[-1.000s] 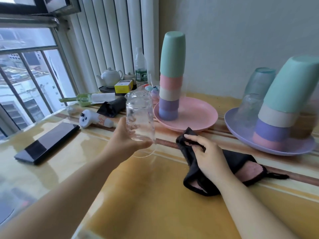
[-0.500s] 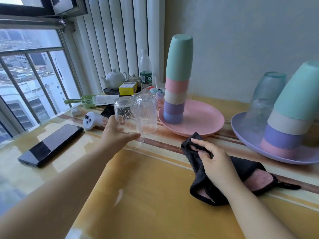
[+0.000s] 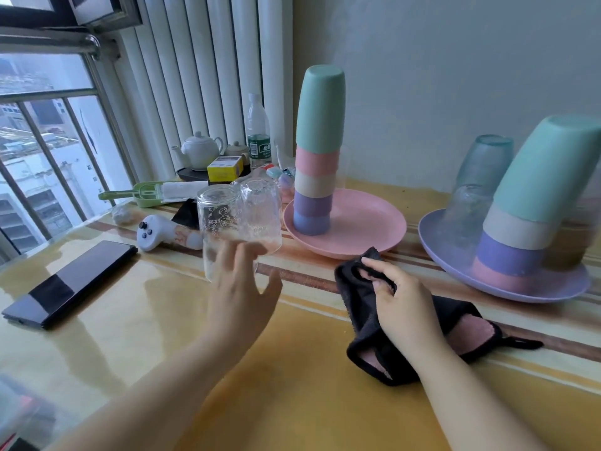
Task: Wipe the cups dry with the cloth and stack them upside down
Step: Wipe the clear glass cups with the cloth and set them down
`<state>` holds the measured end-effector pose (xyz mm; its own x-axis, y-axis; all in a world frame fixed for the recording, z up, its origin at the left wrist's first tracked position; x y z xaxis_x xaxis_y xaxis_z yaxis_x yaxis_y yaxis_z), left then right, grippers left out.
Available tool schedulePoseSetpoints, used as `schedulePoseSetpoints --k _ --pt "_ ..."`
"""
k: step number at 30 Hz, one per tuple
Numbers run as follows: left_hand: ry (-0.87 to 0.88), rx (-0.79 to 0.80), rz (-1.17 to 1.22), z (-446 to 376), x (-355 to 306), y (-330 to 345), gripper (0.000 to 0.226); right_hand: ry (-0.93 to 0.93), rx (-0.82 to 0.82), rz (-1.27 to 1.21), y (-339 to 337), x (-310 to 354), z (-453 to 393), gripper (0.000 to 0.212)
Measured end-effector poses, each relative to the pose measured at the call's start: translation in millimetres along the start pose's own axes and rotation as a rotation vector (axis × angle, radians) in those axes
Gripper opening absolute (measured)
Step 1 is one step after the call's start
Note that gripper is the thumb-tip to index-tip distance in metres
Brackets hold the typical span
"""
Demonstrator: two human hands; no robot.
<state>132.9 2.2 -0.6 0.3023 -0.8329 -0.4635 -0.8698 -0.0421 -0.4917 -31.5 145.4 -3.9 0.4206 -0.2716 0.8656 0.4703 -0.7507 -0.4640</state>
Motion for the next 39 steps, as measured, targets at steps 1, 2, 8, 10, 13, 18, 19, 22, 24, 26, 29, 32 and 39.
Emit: schedulePoseSetpoints --k 1,2,8,10,13,18,19,22,24,26,29,32,39 --pt "-0.023 0.120 0.038 -5 -11 11 0.013 0.009 -0.029 0.028 -4 -2 -1 0.041" --pt "-0.124 0.261 0.085 -11 -20 26 0.003 0.024 -0.049 0.055 -8 -4 -3 0.042" --pt "-1.041 0.359 0.654 -47 -35 107 0.013 0.080 -0.064 0.136 -15 -16 -11 0.043" --pt "-1.102 0.310 0.654 -51 -32 121 0.007 0.065 -0.071 0.145 -13 -18 -12 0.041" --pt "-1.138 0.299 0.606 -54 -27 130 0.016 0.029 -0.097 0.164 -9 -19 -12 0.035" --pt "-1.159 0.300 0.579 -56 -25 132 0.020 0.003 -0.099 0.171 -6 -24 -14 0.036" --pt "-1.164 0.307 0.579 -57 -23 132 0.017 0.007 -0.110 0.178 -7 -24 -15 0.036" --pt "-1.169 0.330 0.588 -63 -17 131 0.024 0.004 -0.124 0.181 -8 -23 -16 0.036" --pt "-1.165 0.368 0.598 -67 -14 128 0.020 -0.010 -0.128 0.182 -7 -23 -16 0.036" --pt "-1.157 0.428 0.567 -70 -11 125 0.015 -0.018 -0.138 0.178 -7 -23 -16 0.035" --pt "-1.114 0.541 0.492 -74 -3 121 0.023 -0.045 -0.143 0.184 -8 -23 -17 0.036" --pt "-1.087 0.629 0.443 -79 3 114 0.025 -0.071 -0.128 0.193 -7 -25 -18 0.040" --pt "-1.037 0.610 0.447 -80 7 101 0.018 -0.063 -0.124 0.207 -7 -25 -17 0.042"
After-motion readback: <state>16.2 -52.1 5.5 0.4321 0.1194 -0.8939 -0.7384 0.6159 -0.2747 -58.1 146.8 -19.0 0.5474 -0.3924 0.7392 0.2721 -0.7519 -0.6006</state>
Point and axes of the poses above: each hand's wrist, its own z-axis away from the middle knuckle, its own y-axis out of the palm, x = y × z, the point moved 2 cm from there along -z, towards the middle knuckle, and after that the axes turned 5 degrees about y, right-handed, at the moved point
